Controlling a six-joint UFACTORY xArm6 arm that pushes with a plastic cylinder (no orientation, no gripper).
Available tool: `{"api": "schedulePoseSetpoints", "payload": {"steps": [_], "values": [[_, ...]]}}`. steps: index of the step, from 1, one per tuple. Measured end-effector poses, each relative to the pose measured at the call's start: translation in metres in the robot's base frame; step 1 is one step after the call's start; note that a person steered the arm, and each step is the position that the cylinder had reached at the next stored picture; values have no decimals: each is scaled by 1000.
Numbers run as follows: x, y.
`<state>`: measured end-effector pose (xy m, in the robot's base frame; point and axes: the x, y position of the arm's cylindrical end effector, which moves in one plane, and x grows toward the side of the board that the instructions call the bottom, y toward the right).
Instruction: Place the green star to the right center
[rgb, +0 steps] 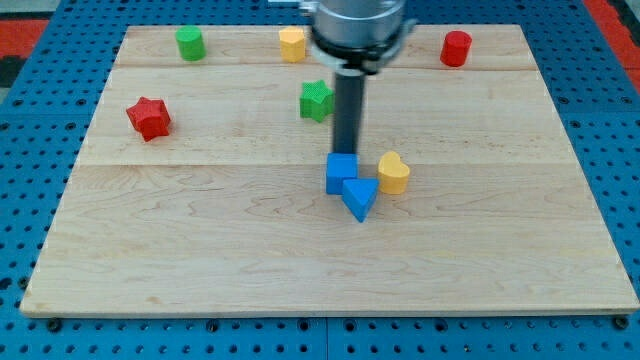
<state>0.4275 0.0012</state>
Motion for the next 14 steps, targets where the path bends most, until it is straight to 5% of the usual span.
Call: {"api": "schedulePoseSetpoints", "payload": {"steps": [1, 3, 5, 9, 11, 14], "values": [[-34, -44], [-108, -44], [-59, 108], [-43, -2], [-25, 119], [-53, 127]]}}
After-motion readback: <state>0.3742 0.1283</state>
